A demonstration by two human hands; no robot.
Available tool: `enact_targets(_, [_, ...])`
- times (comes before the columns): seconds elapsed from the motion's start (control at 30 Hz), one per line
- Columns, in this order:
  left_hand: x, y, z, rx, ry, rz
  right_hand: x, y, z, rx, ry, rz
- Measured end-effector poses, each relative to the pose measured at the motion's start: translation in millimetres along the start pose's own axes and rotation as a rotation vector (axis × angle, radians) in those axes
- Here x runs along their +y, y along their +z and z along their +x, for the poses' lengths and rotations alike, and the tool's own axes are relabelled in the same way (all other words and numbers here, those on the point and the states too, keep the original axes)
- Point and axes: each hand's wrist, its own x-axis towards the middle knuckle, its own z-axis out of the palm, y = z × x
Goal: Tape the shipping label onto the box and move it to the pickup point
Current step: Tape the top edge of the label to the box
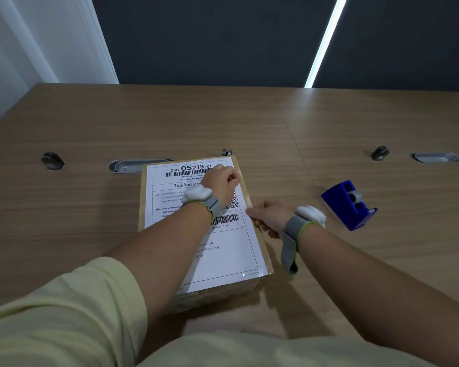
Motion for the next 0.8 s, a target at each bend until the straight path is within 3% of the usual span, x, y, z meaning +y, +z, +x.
enact_targets(0.17, [-3.4, 0.6, -9.2, -0.027, 0.081, 0.061, 21.4, -6.7, -15.0, -0.139, 0.078, 0.107])
enact_targets(0.3, [-2.0, 4.3, -7.9, 0.04, 0.056, 0.012, 32.9, -7.3, -23.7, -0.144, 0.025, 0.123])
enact_targets(0.43, [9.9, 6.7, -2.9, 0.101, -0.068, 0.062, 45.7, -13.0, -30.2, -0.202, 0.014, 0.158])
enact_targets(0.6, [45.7, 16.3, 3.4, 0.12, -0.309, 0.088, 71.7, -29.6, -29.7, -0.409, 0.071, 0.218])
enact_targets(0.67, [75.1, 33.0, 0.0, 0.073, -0.269, 0.099, 91.6, -48.1, -21.7, -0.432, 0.129, 0.256])
enact_targets(0.8, [120.1, 78.7, -9.9, -0.084, -0.108, 0.084, 133.7, -102.8, 4.6, -0.325, 0.302, 0.329])
